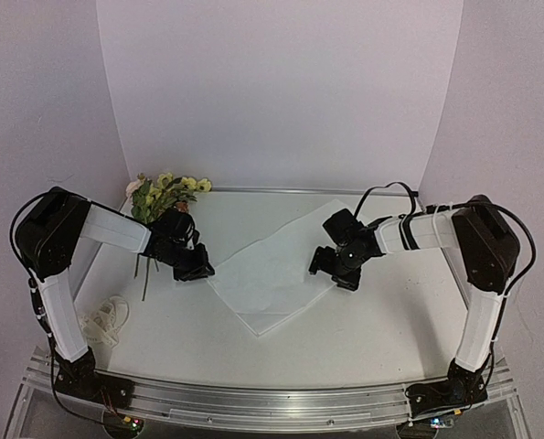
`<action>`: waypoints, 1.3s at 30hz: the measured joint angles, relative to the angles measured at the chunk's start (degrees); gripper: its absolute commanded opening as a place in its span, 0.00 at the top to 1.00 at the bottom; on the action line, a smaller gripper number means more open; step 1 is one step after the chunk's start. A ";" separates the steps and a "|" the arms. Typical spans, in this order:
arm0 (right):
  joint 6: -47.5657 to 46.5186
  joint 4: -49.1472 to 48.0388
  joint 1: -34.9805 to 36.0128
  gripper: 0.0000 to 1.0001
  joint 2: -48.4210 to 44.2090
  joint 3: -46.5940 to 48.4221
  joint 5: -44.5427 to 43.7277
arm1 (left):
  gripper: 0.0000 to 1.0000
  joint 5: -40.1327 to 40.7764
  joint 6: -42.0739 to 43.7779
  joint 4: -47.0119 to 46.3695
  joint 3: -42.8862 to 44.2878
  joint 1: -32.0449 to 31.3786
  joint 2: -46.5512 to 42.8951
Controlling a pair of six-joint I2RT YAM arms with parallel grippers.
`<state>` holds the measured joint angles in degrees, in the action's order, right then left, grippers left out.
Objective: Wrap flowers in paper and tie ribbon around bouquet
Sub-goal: Pick up the corner of the folded wrapping paper at the center of the board.
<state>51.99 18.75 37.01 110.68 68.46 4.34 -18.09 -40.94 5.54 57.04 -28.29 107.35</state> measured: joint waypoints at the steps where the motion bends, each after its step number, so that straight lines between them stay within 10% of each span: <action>1: 0.00 0.09 0.00 0.13 0.12 0.20 -0.03 | 1.00 0.00 -0.17 -0.02 0.00 0.00 0.00; 16: 2.44 3.69 0.16 0.16 6.27 9.93 3.07 | 1.00 3.56 2.77 1.84 -2.81 0.37 -26.13; 26: 5.63 4.14 3.17 0.14 17.53 26.99 8.87 | 1.00 -9.67 6.69 -2.92 -9.96 -5.10 -42.33; 39: 5.57 4.66 2.37 0.09 8.72 17.05 8.25 | 1.00 -12.02 4.92 -10.73 -11.66 -16.35 -24.38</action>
<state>57.56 23.41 39.38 119.41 85.51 12.59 -30.11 -36.02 -5.19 45.37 -44.64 82.97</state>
